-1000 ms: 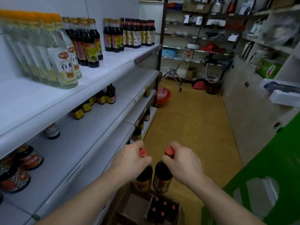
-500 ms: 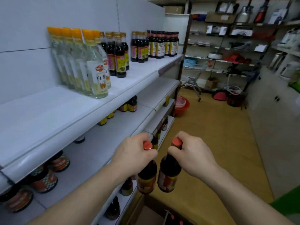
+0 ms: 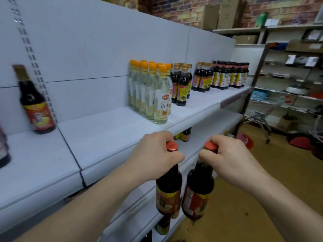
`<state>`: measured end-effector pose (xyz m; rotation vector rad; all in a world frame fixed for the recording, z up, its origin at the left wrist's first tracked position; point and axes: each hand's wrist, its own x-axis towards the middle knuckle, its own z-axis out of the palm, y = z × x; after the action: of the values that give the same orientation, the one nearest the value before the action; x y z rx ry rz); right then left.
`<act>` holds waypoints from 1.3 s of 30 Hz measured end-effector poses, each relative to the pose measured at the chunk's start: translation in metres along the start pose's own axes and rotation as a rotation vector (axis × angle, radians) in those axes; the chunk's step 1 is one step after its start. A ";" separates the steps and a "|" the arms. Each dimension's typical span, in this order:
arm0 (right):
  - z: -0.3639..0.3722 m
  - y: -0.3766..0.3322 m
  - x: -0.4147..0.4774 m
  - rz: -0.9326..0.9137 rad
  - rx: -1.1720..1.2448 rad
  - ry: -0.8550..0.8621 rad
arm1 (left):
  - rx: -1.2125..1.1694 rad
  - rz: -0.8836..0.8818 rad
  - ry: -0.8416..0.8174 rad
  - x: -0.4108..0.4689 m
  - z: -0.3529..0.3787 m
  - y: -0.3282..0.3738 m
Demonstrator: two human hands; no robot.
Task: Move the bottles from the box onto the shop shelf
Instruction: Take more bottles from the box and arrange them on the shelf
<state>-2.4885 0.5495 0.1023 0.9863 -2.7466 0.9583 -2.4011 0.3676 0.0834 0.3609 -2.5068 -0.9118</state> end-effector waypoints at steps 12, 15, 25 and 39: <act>-0.016 -0.078 0.055 -0.208 0.038 -0.123 | -0.027 -0.121 0.160 -0.008 -0.098 0.007; -0.019 -0.099 0.070 -0.255 0.076 -0.138 | -0.016 -0.144 0.216 -0.007 -0.124 0.010; -0.009 -0.166 0.104 -0.327 0.169 -0.170 | 0.037 -0.190 0.292 0.000 -0.206 0.009; 0.033 -0.249 0.145 -0.348 0.242 -0.137 | 0.062 -0.220 0.351 0.028 -0.266 -0.061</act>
<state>-2.4505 0.3010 0.2465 1.5584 -2.4717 1.2131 -2.2894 0.1670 0.2339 0.7604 -2.2034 -0.7733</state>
